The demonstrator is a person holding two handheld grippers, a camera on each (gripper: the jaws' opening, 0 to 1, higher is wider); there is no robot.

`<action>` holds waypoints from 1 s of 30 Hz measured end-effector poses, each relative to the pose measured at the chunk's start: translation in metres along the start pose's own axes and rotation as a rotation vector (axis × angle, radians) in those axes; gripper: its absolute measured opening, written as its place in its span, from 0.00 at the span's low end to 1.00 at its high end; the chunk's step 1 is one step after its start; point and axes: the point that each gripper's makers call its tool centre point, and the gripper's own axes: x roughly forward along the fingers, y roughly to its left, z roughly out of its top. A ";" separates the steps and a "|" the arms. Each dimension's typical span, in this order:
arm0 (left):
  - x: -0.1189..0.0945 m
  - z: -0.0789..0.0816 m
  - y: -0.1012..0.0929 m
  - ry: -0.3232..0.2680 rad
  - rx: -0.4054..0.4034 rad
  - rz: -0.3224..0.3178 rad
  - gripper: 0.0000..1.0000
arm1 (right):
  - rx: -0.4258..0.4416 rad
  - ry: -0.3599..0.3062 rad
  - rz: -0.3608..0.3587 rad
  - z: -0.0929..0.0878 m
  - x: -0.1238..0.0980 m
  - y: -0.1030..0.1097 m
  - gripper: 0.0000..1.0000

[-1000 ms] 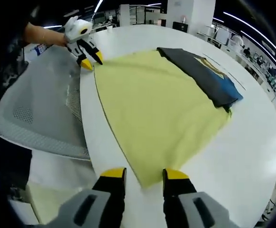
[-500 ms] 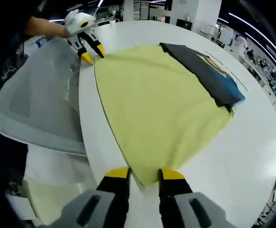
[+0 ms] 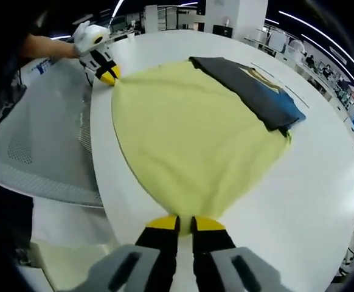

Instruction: Fold the garment on the visible template until the final outline fits inside the template.

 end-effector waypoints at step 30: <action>-0.048 -0.017 -0.051 0.070 -0.047 -0.166 0.00 | 0.086 -0.025 0.115 -0.013 -0.035 0.060 0.00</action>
